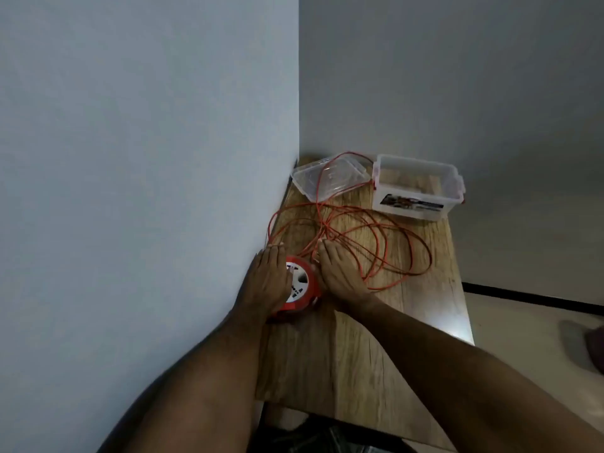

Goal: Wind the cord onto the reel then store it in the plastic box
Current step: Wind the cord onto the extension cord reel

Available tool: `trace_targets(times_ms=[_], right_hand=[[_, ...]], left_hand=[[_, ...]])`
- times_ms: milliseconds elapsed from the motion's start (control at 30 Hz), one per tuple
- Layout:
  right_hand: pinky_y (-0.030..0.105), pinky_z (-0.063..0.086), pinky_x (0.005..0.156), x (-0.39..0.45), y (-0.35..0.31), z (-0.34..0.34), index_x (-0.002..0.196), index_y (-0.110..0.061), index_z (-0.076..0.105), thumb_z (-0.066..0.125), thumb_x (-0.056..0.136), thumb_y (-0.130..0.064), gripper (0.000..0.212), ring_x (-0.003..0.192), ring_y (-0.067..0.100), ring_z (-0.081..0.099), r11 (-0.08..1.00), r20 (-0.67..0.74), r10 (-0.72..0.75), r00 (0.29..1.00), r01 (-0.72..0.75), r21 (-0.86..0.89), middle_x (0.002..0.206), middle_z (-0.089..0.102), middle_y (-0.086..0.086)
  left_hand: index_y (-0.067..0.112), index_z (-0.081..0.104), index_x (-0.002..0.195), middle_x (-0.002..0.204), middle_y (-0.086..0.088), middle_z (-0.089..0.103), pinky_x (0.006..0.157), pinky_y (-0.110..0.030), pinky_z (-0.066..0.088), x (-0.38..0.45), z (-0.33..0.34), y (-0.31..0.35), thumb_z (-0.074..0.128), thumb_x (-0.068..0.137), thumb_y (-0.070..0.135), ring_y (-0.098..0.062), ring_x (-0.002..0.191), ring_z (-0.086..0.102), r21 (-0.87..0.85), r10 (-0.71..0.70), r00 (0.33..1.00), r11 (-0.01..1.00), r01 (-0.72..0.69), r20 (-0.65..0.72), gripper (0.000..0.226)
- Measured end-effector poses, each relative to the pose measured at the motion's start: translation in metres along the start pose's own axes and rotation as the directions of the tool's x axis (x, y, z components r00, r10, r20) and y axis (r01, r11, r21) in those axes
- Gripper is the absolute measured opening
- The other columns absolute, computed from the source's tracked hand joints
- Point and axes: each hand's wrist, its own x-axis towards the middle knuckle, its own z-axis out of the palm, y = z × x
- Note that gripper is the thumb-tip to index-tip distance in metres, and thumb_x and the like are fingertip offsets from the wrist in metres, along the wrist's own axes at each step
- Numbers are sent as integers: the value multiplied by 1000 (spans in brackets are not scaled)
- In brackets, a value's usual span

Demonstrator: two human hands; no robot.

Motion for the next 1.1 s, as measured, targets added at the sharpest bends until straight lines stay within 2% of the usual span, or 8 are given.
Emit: trace_targets(times_ms=[67,200,267,500,700,800,933,1100], right_hand=[[49,26,120,-2,-6,7,146,14,33,41,106,-23,55,140,44,39,999,0,-1,1000,1,37,149,40,34],[43,21,120,-7,-19,20,150,11,29,34,108,-27,56,144,41,32,990,95,37,995,-50,132,153,37,30],[43,25,119,-6,-22,23,149,9,31,34,108,-29,56,142,39,34,985,112,45,993,-63,159,150,40,28],[44,35,113,1,-24,26,147,-2,37,32,107,-32,51,138,32,39,965,127,128,984,-153,213,150,42,19],[46,40,102,14,-27,26,131,-6,50,51,95,-26,41,120,30,49,924,117,236,965,-260,279,128,54,14],[48,40,101,15,-27,27,128,-8,52,58,89,-25,43,117,29,49,902,131,268,954,-296,314,125,54,13],[42,41,100,25,-15,21,138,-9,48,53,95,-28,46,119,27,49,930,87,193,977,-210,302,131,52,13],[37,49,99,25,-10,16,148,-8,37,49,101,-25,52,123,27,52,925,26,127,992,-128,358,144,42,14]], left_hand=[[-1,2,164,173,-21,12,132,-43,6,-5,4,1,37,108,50,-36,161,14,22,-25,997,999,24,77,83],[3,1,165,174,-18,8,132,-40,4,-14,20,1,40,106,55,-32,162,12,-79,-53,993,995,62,105,88],[5,2,165,175,-16,9,131,-40,3,-13,22,1,47,104,55,-32,162,13,-144,-75,991,985,91,113,91],[9,12,166,172,-14,22,129,-36,13,-6,28,5,39,108,52,-30,158,24,-294,-255,962,916,272,97,77],[10,15,165,171,-13,25,130,-38,17,-4,31,6,42,107,51,-29,157,28,-323,-274,958,902,286,84,77],[9,17,165,170,-13,27,130,-38,20,-9,34,8,42,106,51,-29,156,30,-332,-273,960,902,275,52,76],[11,22,163,167,-12,32,127,-36,22,-1,25,11,43,106,53,-28,153,34,-353,-323,946,885,303,0,75],[12,27,161,163,-10,37,123,-35,32,-2,14,12,49,103,54,-26,147,41,-477,-361,932,826,301,-37,75]])
